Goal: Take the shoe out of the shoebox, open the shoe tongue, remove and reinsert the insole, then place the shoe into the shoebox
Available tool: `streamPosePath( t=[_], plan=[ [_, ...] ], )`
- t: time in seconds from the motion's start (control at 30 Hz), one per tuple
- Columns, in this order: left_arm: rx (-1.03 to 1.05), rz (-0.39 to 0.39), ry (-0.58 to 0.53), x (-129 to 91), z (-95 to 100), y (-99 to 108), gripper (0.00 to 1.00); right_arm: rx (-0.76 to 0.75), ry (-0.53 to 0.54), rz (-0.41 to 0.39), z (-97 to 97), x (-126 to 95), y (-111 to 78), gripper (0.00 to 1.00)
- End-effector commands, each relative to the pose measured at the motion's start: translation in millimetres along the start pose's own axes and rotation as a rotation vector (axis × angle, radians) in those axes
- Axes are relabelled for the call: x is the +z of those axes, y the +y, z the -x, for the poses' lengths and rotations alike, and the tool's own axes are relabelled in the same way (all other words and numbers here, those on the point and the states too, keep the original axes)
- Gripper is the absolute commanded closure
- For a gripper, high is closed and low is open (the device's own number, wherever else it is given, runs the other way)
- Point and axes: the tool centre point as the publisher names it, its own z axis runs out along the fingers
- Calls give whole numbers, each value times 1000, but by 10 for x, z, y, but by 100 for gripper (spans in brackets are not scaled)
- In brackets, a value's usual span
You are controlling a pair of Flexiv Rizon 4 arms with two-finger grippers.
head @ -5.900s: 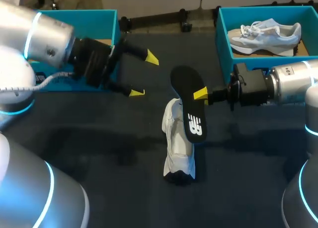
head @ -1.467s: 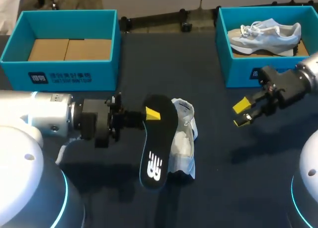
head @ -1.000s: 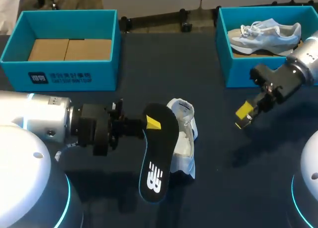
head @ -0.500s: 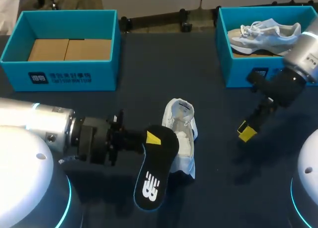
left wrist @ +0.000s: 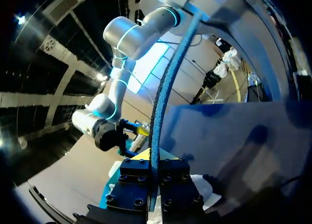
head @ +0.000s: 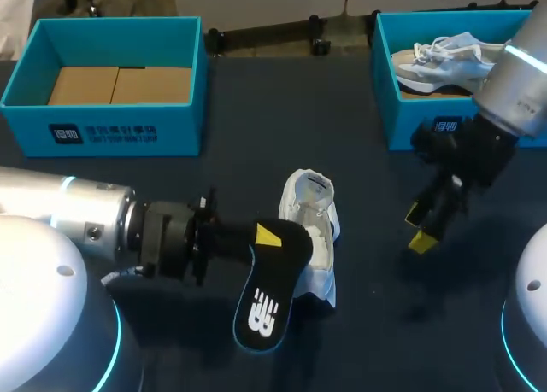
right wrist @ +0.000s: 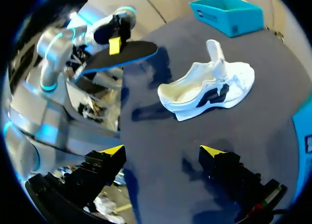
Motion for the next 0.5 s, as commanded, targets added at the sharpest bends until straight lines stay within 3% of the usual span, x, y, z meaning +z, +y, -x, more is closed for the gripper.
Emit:
streamPosePath(
  t=[0.03, 0.3, 0.5],
  plan=[
    [-30, 0, -8, 14, -66, 15, 100, -55, -155, -37, -125, 175, -12, 0],
    [-104, 11, -26, 58, -190, -2, 100, -110, -251, -69, -63, 425, 4, 0],
    [-176, -22, -46, 167, -247, 23, 100, -95, -317, -114, 8, 611, 139, 0]
  ],
)
